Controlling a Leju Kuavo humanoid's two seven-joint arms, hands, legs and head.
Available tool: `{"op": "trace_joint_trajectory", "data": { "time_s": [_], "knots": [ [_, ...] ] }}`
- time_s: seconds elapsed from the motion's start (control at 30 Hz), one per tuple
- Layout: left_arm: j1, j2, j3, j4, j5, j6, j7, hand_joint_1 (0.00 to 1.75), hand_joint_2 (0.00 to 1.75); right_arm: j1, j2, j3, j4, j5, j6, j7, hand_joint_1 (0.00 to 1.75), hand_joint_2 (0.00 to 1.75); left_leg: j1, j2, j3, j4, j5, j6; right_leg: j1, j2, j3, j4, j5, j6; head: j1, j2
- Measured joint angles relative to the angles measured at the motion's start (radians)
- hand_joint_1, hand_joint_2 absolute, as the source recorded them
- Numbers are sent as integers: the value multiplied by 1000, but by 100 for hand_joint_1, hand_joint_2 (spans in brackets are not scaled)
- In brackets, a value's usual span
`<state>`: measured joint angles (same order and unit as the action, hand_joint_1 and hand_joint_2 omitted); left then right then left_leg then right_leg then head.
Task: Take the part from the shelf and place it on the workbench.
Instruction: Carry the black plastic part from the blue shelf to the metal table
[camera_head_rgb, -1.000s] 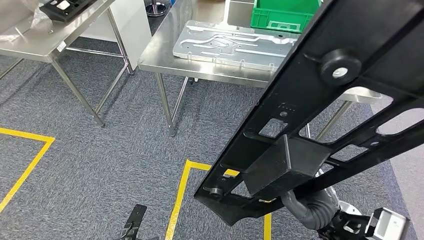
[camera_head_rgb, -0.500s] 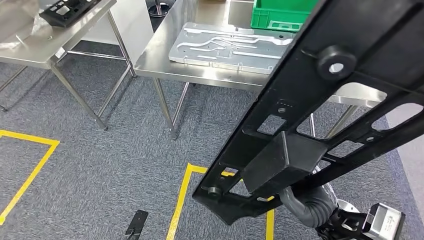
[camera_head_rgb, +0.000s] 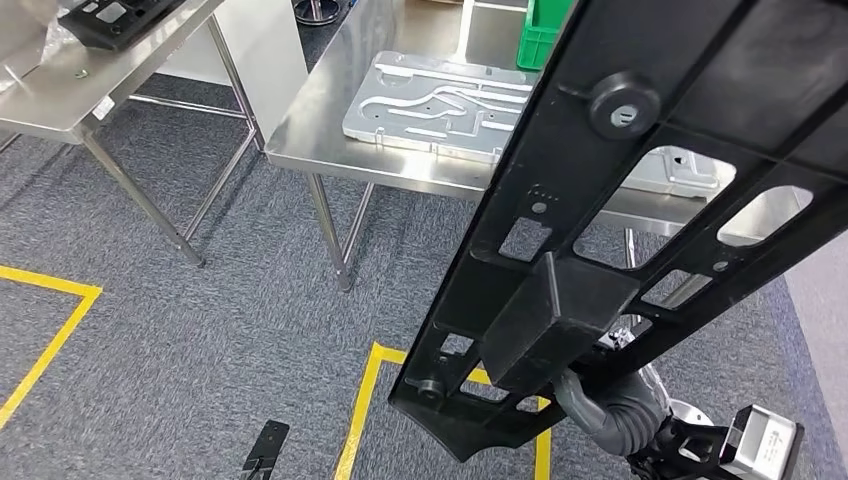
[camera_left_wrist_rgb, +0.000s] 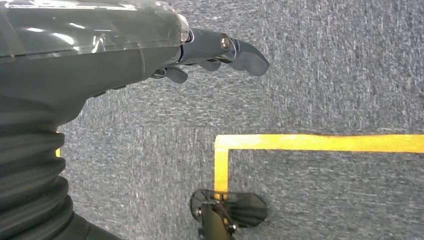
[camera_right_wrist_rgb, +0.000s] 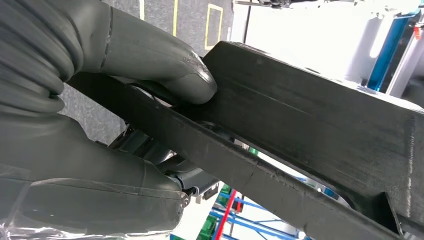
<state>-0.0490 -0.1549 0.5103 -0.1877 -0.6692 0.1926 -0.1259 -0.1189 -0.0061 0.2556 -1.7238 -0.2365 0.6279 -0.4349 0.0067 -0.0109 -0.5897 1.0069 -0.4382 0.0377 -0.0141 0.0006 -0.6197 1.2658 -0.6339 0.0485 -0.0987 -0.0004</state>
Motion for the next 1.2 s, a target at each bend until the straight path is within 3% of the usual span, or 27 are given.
{"op": "trace_joint_trajectory", "data": {
  "time_s": [0.03,0.07,0.1,0.2,0.23,0.27,0.37,0.43,0.5,0.53,0.57,0.6,0.67,0.73,0.83,0.9,0.93,1.0,1.03,1.07,1.1,1.17,1.2],
  "knots": [
    [2,0,1,0,0,0,0,0,175,1,0,0,1,0,0,0,175,175,0,-1,15,0,-12,0,0,0,-30,9,-20,1,0,0],
    [3,0,2,0,0,0,0,0,175,2,0,0,1,0,0,0,175,175,0,-2,32,0,-24,-1,1,0,-46,-8,-17,0,0,0],
    [4,0,3,0,0,0,0,0,175,3,0,0,2,0,0,0,175,175,-1,-3,50,0,-36,-2,1,0,-51,-50,12,-2,0,0],
    [4,-3,4,2,0,-1,0,0,175,8,0,0,3,1,0,0,175,175,-4,-6,89,-1,-72,-12,12,1,-42,-211,193,-25,0,0],
    [4,-3,5,2,0,-1,0,0,175,10,0,1,3,2,0,-1,175,175,-4,-7,94,-4,-80,-18,16,2,-41,-237,230,-33,0,0],
    [4,-4,5,3,0,-1,0,0,175,12,0,1,3,3,0,-1,175,175,-5,-8,101,-3,-81,-25,18,3,-40,-248,239,-40,0,0],
    [3,-4,6,3,0,-1,1,0,175,13,4,2,0,5,0,-3,175,175,-4,-5,95,39,-76,-42,13,5,-7,-267,229,-59,-1,0],
    [-1,-4,6,3,0,-1,1,0,175,14,8,2,-2,5,1,-4,175,175,-1,-1,37,144,-99,-52,9,4,19,-275,215,-69,-1,0],
    [-1,-4,6,3,0,-1,3,0,175,16,11,2,-2,6,1,-4,175,175,3,2,-43,256,-154,-60,9,4,39,-276,196,-72,-2,0],
    [0,-4,6,3,0,-1,3,0,175,17,12,2,-2,6,1,-4,175,175,5,3,-71,281,-172,-62,8,5,52,-276,185,-71,-2,0],
    [1,-4,6,3,0,-1,4,0,175,18,13,2,-2,6,1,-4,175,175,6,4,-86,274,-169,-63,8,7,66,-275,174,-70,-2,0],
    [2,-4,6,3,-1,-1,3,0,175,20,13,2,-2,7,1,-4,175,175,7,4,-86,235,-141,-64,7,8,82,-275,162,-68,-2,0],
    [4,-3,6,3,-4,-1,2,0,175,23,14,2,-3,9,0,-4,175,175,7,6,-65,107,-34,-60,8,8,114,-272,137,-61,-2,0],
    [6,-3,6,3,-7,-1,0,0,175,29,14,2,-6,14,0,-4,175,175,3,7,-53,26,32,-50,9,10,127,-269,116,-49,-1,0],
    [6,-3,6,3,-12,-3,-2,0,175,37,15,2,-19,21,-1,-6,175,175,-1,6,-46,16,36,-31,8,10,133,-271,96,-29,-1,0],
    [4,-3,7,3,-15,-4,-2,0,175,39,15,2,-29,23,-2,-8,175,175,1,6,-30,6,29,-18,6,8,119,-230,72,-19,-1,0],
    [2,-2,7,3,-17,-5,-3,0,175,42,15,2,-32,24,-2,-8,175,175,2,6,-21,2,25,-13,4,7,90,-177,49,-15,-1,0],
    [0,-2,7,3,-21,-8,-3,0,175,49,15,2,-35,25,-3,-9,175,175,2,6,-8,1,11,-8,2,6,0,-40,7,-9,0,0],
    [0,-2,7,3,-21,-9,-2,0,175,55,15,2,-35,25,-3,-9,175,175,2,5,0,1,3,-8,1,6,-41,8,5,-8,0,0],
    [1,-2,7,3,-22,-10,-2,0,175,59,15,2,-36,25,-3,-9,175,175,1,4,11,1,-6,-8,1,5,-65,19,27,-8,0,0],
    [2,-2,7,3,-22,-11,-2,0,175,62,15,2,-37,25,-3,-9,175,175,1,3,24,1,-15,-9,1,5,-70,-7,69,-10,0,0],
    [3,-2,7,3,-22,-12,-2,0,175,65,15,2,-41,26,-3,-9,175,175,0,2,51,0,-35,-12,5,6,-37,-132,176,-22,-1,0],
    [2,-2,7,3,-22,-12,-2,0,175,66,15,2,-43,26,-3,-9,175,175,-2,1,61,0,-44,-16,9,5,-18,-187,208,-29,-1,0]
  ]
}}
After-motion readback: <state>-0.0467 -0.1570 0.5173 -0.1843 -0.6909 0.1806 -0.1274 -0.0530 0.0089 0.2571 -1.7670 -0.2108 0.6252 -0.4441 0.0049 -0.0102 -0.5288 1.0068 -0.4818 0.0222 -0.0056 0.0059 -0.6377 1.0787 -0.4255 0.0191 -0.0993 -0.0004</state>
